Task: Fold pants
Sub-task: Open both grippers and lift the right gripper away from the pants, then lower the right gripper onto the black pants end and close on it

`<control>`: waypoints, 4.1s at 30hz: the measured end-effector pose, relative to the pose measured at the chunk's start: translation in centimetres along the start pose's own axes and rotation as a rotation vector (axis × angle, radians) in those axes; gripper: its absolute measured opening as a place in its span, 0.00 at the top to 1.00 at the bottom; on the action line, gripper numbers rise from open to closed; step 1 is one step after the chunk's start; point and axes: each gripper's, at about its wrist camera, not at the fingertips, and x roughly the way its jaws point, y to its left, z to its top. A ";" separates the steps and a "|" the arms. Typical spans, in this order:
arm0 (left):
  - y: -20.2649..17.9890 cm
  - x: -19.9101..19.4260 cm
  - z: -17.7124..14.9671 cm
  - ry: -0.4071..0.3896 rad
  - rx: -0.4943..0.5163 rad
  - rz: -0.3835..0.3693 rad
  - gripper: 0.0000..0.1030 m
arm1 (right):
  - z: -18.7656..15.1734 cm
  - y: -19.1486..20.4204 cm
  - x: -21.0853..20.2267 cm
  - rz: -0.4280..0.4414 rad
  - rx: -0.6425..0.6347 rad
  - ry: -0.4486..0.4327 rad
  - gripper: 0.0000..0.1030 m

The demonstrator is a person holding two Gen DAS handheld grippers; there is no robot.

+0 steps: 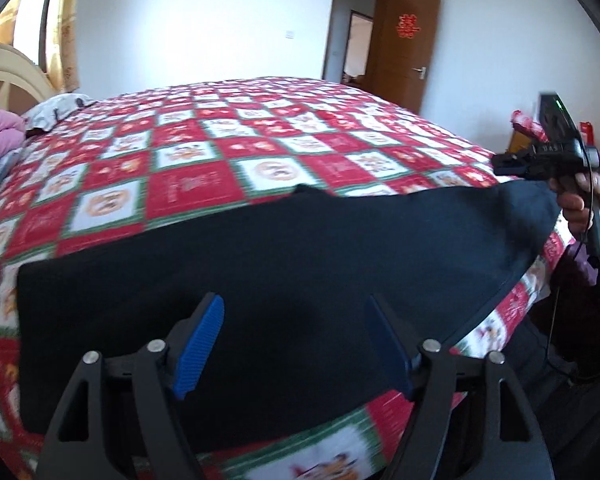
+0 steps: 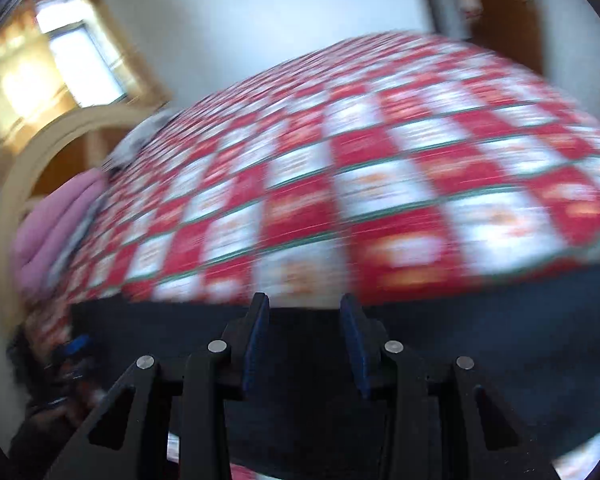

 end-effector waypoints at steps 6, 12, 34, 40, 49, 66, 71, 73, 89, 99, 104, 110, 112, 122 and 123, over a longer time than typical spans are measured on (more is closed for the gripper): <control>1.8 0.5 -1.1 -0.013 -0.063 0.021 0.22 | 1.0 10.9 8.8 0.228 -0.075 0.169 0.62; 2.0 1.4 -1.5 -0.015 -0.064 0.016 0.13 | 1.7 16.0 14.8 0.315 -0.013 0.313 0.62; 1.7 2.0 -1.5 -0.013 -0.070 -0.003 0.02 | 1.6 21.3 20.8 0.271 -0.006 0.410 0.94; 1.4 2.0 -1.7 -0.011 -0.048 0.007 0.01 | 2.3 22.6 18.5 0.273 -0.059 0.307 0.95; 1.0 2.1 -2.0 -0.010 -0.011 0.022 0.00 | 2.5 22.5 18.5 0.199 -0.087 0.242 0.96; 11.0 -1.5 -2.0 -0.101 -0.221 0.188 0.00 | 1.4 23.0 17.5 0.125 -0.187 0.163 0.71; 9.7 -0.8 -2.4 -0.077 -0.116 0.269 0.00 | -0.6 25.3 15.0 0.157 -0.284 0.123 0.59; 9.8 -0.4 -2.5 -0.074 -0.099 0.283 0.00 | -2.4 26.3 14.8 0.178 -0.339 0.146 0.59; 13.7 -1.1 -3.7 -0.065 -0.295 0.306 0.00 | -4.5 19.6 15.1 0.072 -0.245 0.162 0.57; 12.5 -3.1 -2.1 -0.106 -0.298 0.360 0.00 | -4.4 14.3 11.1 -0.025 -0.228 0.117 0.52; 8.6 -1.3 -1.6 -0.057 -0.201 0.346 0.00 | -4.8 10.3 8.9 -0.055 -0.235 0.125 0.51; 5.8 -0.3 -1.0 -0.029 -0.164 0.337 0.00 | -3.5 3.8 0.4 -0.156 -0.150 -0.016 0.51; 5.5 0.3 -1.2 -0.013 -0.178 0.331 0.00 | -3.0 1.1 -1.8 -0.202 -0.112 -0.046 0.51; 4.4 1.2 -1.9 -0.002 -0.218 0.392 0.00 | -2.6 -15.3 -10.5 -0.387 0.176 -0.104 0.51; 4.3 1.1 -2.0 0.003 -0.219 0.395 0.00 | -2.7 -17.1 -11.2 -0.368 0.217 -0.128 0.51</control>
